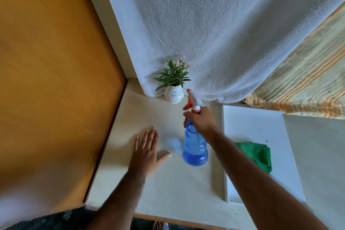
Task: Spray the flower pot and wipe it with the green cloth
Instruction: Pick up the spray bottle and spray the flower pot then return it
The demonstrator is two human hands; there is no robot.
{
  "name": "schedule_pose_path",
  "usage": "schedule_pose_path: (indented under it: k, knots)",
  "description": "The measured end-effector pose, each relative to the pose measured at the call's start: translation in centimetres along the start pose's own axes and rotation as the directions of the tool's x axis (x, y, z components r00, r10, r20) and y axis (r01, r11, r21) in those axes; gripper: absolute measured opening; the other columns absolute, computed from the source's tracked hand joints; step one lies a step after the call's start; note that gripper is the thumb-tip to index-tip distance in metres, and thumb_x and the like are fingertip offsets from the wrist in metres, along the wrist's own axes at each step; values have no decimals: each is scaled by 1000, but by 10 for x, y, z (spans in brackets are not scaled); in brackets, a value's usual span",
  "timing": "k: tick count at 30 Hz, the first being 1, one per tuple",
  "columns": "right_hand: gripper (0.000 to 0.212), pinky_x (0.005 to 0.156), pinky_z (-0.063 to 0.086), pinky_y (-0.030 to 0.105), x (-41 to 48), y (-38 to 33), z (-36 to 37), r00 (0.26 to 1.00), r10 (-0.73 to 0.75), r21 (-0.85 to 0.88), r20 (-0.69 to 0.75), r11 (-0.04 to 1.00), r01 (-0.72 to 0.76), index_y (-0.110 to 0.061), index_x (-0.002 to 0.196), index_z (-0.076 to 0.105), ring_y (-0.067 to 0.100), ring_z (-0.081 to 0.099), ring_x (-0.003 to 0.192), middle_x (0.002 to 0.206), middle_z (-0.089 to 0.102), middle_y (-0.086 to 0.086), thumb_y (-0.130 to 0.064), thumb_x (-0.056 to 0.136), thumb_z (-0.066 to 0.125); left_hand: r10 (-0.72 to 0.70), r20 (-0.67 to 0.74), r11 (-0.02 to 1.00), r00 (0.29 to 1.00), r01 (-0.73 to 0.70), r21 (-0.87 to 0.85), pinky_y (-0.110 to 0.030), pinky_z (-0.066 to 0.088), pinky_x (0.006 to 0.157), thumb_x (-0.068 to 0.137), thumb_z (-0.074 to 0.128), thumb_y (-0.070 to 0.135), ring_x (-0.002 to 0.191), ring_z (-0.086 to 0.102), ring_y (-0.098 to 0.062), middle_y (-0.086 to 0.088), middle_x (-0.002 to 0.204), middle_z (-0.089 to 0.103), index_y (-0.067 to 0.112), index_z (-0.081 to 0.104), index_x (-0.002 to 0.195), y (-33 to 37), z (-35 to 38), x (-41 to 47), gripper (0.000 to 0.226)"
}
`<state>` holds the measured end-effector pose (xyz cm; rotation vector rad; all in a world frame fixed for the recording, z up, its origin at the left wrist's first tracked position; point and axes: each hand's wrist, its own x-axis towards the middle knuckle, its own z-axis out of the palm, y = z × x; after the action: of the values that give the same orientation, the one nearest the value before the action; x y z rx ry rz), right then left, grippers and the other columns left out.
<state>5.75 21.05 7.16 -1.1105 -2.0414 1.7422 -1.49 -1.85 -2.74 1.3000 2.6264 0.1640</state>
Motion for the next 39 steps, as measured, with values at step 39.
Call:
schedule_pose_path:
  k: [39]
  knots:
    - [31, 61, 63, 34, 27, -11, 26, 943, 331, -19, 35, 943, -331, -8, 81, 71, 24, 72, 53, 60, 72, 6, -28, 65, 89, -100, -58, 994, 993, 101, 28, -56, 23, 121, 96, 33, 61, 150, 30, -31, -16, 163, 31, 2, 29, 154, -18, 0, -11, 83]
